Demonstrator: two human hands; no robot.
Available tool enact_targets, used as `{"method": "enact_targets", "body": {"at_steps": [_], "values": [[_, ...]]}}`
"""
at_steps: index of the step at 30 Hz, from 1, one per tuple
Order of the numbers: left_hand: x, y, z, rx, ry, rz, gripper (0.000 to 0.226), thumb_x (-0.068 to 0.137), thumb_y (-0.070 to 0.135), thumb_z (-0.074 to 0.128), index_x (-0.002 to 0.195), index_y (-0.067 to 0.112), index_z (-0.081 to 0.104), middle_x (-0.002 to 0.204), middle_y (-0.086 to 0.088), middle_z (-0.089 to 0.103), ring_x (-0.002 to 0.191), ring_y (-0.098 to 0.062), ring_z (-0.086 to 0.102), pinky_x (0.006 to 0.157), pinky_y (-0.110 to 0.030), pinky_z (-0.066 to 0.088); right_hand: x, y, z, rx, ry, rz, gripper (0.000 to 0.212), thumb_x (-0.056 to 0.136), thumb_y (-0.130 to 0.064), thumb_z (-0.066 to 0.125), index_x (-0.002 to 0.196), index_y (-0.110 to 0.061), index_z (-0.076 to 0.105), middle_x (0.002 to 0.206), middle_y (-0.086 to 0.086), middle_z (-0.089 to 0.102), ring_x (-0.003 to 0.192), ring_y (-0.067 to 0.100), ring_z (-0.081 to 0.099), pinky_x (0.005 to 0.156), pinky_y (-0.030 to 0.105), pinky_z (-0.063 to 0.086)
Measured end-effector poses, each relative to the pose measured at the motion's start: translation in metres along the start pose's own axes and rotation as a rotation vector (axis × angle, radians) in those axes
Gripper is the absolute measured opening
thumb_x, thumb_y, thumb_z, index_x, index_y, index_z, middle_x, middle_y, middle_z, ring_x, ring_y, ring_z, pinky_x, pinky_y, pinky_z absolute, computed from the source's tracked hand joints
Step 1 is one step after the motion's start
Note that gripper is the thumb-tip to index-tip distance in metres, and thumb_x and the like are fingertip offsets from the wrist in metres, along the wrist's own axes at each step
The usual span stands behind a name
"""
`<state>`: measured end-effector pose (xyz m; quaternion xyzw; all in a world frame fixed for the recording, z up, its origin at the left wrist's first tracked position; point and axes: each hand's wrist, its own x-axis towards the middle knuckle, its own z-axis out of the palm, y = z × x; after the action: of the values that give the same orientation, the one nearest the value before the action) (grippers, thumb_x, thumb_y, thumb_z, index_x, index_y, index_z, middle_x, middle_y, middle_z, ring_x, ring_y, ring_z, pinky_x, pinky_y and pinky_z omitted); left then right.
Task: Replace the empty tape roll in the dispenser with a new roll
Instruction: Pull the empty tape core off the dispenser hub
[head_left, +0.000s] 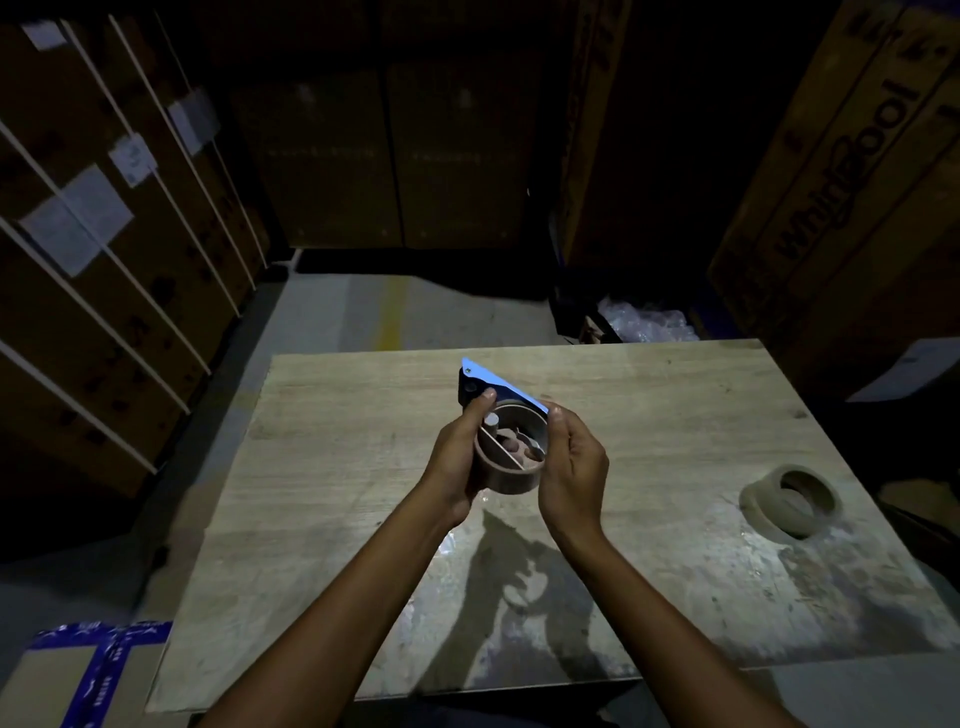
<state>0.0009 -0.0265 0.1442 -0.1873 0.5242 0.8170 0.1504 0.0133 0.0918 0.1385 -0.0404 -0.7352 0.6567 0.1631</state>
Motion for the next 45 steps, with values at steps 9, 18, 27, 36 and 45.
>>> {"method": "enact_targets", "body": {"at_steps": [9, 18, 27, 36, 45], "values": [[-0.01, 0.013, 0.008, 0.191, 0.079, 0.135, 0.052, 0.073, 0.065, 0.067, 0.103, 0.023, 0.073, 0.098, 0.0, 0.078, 0.093, -0.02, 0.073, 0.073, -0.037, 0.061, 0.007, -0.001, 0.001, 0.183, 0.056, 0.213, 0.033, 0.105, -0.024, 0.042, 0.089, -0.022, 0.071, 0.079, -0.007, 0.071, 0.076, 0.008, 0.065, 0.07, 0.03, 0.051], [-0.026, 0.018, 0.026, 0.213, 0.041, 0.272, 0.045, 0.081, 0.046, 0.074, 0.118, 0.024, 0.062, 0.098, 0.001, 0.076, 0.085, -0.016, 0.073, 0.056, -0.027, 0.056, 0.013, -0.012, -0.006, 0.64, 0.072, 0.79, 0.023, 0.101, -0.026, 0.051, 0.099, -0.008, 0.066, 0.099, 0.017, 0.068, 0.089, 0.032, 0.066, 0.071, 0.04, 0.056], [-0.017, 0.016, 0.024, 0.38, 0.141, 0.496, 0.029, 0.085, 0.033, 0.073, 0.112, 0.043, 0.065, 0.065, 0.007, 0.06, 0.057, 0.005, 0.057, 0.057, -0.012, 0.046, 0.015, -0.018, -0.02, 1.139, -0.055, 1.203, 0.033, 0.095, -0.014, 0.044, 0.121, -0.004, 0.06, 0.111, 0.024, 0.065, 0.08, 0.029, 0.064, 0.059, 0.029, 0.056], [-0.018, 0.011, 0.026, 0.363, 0.134, 0.499, 0.021, 0.09, 0.028, 0.068, 0.093, 0.049, 0.069, 0.086, 0.012, 0.073, 0.073, 0.003, 0.065, 0.059, -0.011, 0.052, 0.015, -0.014, -0.017, 1.109, -0.019, 1.102, 0.032, 0.096, -0.014, 0.038, 0.116, -0.002, 0.059, 0.107, 0.026, 0.063, 0.08, 0.032, 0.062, 0.055, 0.03, 0.058], [-0.024, 0.014, 0.03, 0.253, -0.009, 0.367, 0.033, 0.094, 0.044, 0.057, 0.102, 0.015, 0.07, 0.099, -0.004, 0.075, 0.089, -0.018, 0.072, 0.07, -0.026, 0.059, 0.019, -0.001, -0.016, 0.422, 0.15, 0.27, 0.029, 0.104, -0.017, 0.043, 0.092, -0.02, 0.069, 0.087, -0.003, 0.07, 0.085, 0.016, 0.064, 0.071, 0.03, 0.05]]}}
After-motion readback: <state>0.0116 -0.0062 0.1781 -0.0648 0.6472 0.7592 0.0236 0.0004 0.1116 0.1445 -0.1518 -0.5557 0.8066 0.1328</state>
